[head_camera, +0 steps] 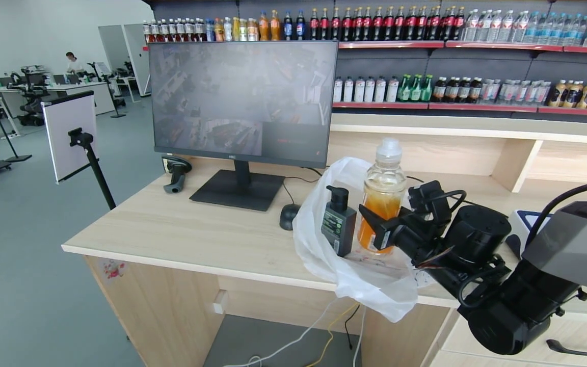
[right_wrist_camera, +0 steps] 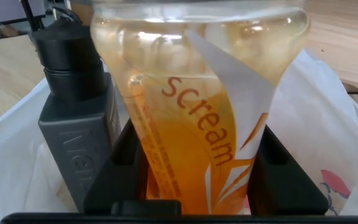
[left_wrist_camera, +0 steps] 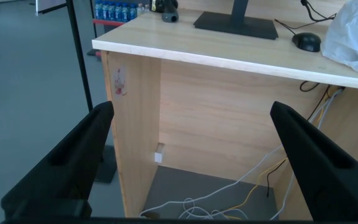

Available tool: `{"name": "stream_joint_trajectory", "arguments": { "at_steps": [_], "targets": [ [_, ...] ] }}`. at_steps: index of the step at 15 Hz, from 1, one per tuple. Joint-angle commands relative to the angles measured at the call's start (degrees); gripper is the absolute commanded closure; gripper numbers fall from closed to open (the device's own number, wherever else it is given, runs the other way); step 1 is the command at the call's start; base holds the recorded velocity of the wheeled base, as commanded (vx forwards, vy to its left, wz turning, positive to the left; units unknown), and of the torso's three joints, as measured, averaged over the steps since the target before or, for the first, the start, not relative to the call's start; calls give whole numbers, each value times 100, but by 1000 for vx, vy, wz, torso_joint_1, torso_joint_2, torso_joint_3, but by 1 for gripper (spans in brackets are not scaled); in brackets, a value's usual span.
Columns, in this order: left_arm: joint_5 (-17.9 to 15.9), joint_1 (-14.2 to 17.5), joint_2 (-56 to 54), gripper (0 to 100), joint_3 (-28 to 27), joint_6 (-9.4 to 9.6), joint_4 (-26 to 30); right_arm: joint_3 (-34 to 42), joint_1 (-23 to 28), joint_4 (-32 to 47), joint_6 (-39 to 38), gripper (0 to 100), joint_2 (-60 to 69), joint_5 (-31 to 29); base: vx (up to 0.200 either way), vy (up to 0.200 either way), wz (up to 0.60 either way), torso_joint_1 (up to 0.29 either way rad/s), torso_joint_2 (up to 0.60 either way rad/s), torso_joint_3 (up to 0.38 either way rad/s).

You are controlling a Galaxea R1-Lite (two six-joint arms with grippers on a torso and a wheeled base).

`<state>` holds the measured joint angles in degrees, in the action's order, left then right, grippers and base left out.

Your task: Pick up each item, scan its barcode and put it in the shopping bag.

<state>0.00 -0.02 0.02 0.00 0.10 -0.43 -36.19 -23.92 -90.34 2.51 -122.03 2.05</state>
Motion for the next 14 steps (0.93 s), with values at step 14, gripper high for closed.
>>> {"name": "stream_joint_trajectory", "arguments": {
  "at_steps": [14],
  "targets": [
    [0, 2, -2, 0, 0, -10, -1, 192, -166, 34, 4, 100, -190, 6, 0, 0, 0, 0, 0, 0]
  ]
}}
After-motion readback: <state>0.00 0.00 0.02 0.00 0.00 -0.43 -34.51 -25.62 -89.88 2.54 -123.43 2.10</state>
